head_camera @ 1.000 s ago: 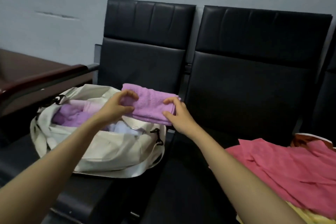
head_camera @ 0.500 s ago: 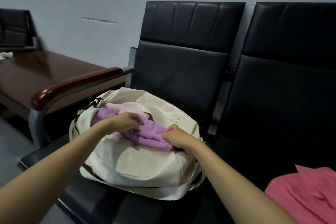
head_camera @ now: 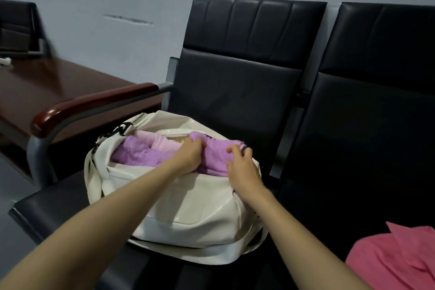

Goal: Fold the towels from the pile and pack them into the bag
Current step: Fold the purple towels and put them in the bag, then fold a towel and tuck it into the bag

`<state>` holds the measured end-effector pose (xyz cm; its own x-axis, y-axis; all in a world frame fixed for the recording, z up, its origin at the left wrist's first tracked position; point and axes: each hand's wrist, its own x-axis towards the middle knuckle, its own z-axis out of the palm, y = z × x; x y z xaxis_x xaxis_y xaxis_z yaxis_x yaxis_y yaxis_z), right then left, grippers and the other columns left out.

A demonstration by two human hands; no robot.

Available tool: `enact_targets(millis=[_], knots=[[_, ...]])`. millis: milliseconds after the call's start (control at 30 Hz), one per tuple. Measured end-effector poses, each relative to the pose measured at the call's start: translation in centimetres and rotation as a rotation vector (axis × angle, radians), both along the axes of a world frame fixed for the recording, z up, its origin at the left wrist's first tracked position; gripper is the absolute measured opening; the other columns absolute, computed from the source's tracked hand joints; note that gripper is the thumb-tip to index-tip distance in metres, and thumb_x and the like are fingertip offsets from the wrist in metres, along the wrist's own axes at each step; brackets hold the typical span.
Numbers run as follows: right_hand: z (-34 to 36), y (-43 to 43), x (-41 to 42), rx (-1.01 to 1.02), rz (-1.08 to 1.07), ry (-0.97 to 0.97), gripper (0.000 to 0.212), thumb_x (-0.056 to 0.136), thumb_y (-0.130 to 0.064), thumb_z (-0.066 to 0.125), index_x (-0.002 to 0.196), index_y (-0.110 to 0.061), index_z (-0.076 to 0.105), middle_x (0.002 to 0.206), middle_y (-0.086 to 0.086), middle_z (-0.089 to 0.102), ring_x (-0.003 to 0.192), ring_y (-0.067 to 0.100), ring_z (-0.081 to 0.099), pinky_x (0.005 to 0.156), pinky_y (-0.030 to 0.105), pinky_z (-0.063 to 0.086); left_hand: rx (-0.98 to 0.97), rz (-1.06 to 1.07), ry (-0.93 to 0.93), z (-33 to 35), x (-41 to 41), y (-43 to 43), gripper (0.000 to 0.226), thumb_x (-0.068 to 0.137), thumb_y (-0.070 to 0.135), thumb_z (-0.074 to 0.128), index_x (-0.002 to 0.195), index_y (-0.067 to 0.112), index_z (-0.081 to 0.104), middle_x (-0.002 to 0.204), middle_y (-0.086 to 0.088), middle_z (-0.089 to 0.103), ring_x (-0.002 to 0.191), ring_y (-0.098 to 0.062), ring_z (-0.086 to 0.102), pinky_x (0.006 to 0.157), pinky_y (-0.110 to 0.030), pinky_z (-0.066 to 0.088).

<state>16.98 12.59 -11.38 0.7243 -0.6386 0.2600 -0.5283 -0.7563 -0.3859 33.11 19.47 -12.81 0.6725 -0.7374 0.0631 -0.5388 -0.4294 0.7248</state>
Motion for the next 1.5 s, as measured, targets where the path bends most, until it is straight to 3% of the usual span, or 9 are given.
enact_targets(millis=[100,200,300,567,767,967,1133,1300,1500], knots=[[-0.3,-0.3,0.4,-0.038,-0.016,0.18,0.036,0.098,-0.009,0.038,0.134,-0.014,0.037,0.131,0.017,0.039,0.113,0.035,0.049,0.09,0.037,0.042,0.091,-0.039,-0.2,-2.0,-0.3,-0.7,0.05,0.093,0.047,0.035,0.129,0.015,0.047,0.132,-0.013,0.051,0.119,-0.032,0.053,0.099,-0.048,0.047],[0.0,-0.5,1.2,-0.08,-0.089,0.264,0.039,0.097,-0.006,0.035,0.136,-0.01,0.034,0.135,0.021,0.039,0.119,0.036,0.047,0.095,0.04,0.041,0.251,-0.082,-0.34,-0.8,-1.4,-0.9,0.04,0.101,0.022,0.031,0.138,0.009,0.036,0.136,-0.022,0.037,0.125,-0.037,0.039,0.106,-0.045,0.034],[0.0,0.1,2.1,-0.139,-0.136,0.382,0.039,0.099,-0.008,0.035,0.137,-0.005,0.032,0.14,0.027,0.033,0.127,0.038,0.04,0.1,0.04,0.038,0.369,-0.119,-0.444,-0.9,-0.8,-1.3,0.054,0.097,0.027,0.045,0.145,0.009,0.027,0.139,-0.026,0.03,0.131,-0.04,0.028,0.108,-0.044,0.029],[1.4,-1.6,1.9,-0.129,-0.135,0.599,0.046,0.098,-0.014,0.039,0.143,-0.005,0.041,0.148,0.022,0.02,0.135,0.034,0.029,0.107,0.037,0.034,0.487,-0.121,-0.859,-0.1,-2.0,-2.1,0.041,0.091,0.038,0.05,0.12,0.013,0.063,0.136,-0.014,0.037,0.125,-0.031,0.036,0.102,-0.037,0.031],[0.3,-0.8,1.0,-0.602,0.03,0.462,0.036,0.1,-0.022,0.037,0.126,-0.012,0.058,0.135,0.012,0.036,0.126,0.028,0.03,0.102,0.035,0.029,0.317,-0.274,-0.663,-0.9,-1.8,-0.1,0.044,0.094,0.027,0.051,0.137,0.023,0.049,0.13,-0.006,0.053,0.119,-0.026,0.05,0.091,-0.035,0.042],[-1.9,-3.1,0.3,-0.391,0.091,0.613,0.055,0.104,-0.04,0.016,0.149,-0.012,0.029,0.157,0.013,0.021,0.147,0.029,0.01,0.119,0.042,-0.007,0.521,-0.358,-0.481,-2.5,-1.6,-1.1,0.048,0.105,0.031,0.027,0.152,0.024,0.022,0.158,-0.011,0.02,0.145,-0.027,0.018,0.116,-0.037,0.016],[-0.1,-3.3,-2.0,-0.236,0.264,0.163,0.032,0.099,-0.025,0.042,0.12,-0.016,0.064,0.125,0.002,0.056,0.126,0.019,0.041,0.116,0.029,0.017,0.257,-0.194,-0.321,-0.4,-2.8,-0.2,0.029,0.098,0.021,0.046,0.12,0.017,0.064,0.124,-0.008,0.063,0.11,-0.025,0.057,0.092,-0.032,0.045],[2.2,-3.7,-11.4,-0.184,0.161,-0.007,0.022,0.093,-0.024,0.055,0.111,-0.02,0.068,0.113,-0.005,0.06,0.116,0.012,0.05,0.106,0.03,0.034,0.008,-0.128,-0.293,1.8,-9.4,1.2,0.025,0.091,0.012,0.051,0.106,0.016,0.071,0.112,-0.003,0.07,0.102,-0.021,0.064,0.089,-0.034,0.05],[3.9,-4.4,-27.5,-0.107,-0.183,-0.074,0.023,0.094,-0.022,0.057,0.115,-0.018,0.066,0.118,-0.004,0.06,0.116,0.014,0.051,0.103,0.032,0.039,-0.089,-0.386,-0.295,3.9,-23.0,-1.0,0.023,0.089,0.017,0.054,0.107,0.019,0.069,0.109,-0.002,0.068,0.1,-0.021,0.063,0.086,-0.033,0.049]])
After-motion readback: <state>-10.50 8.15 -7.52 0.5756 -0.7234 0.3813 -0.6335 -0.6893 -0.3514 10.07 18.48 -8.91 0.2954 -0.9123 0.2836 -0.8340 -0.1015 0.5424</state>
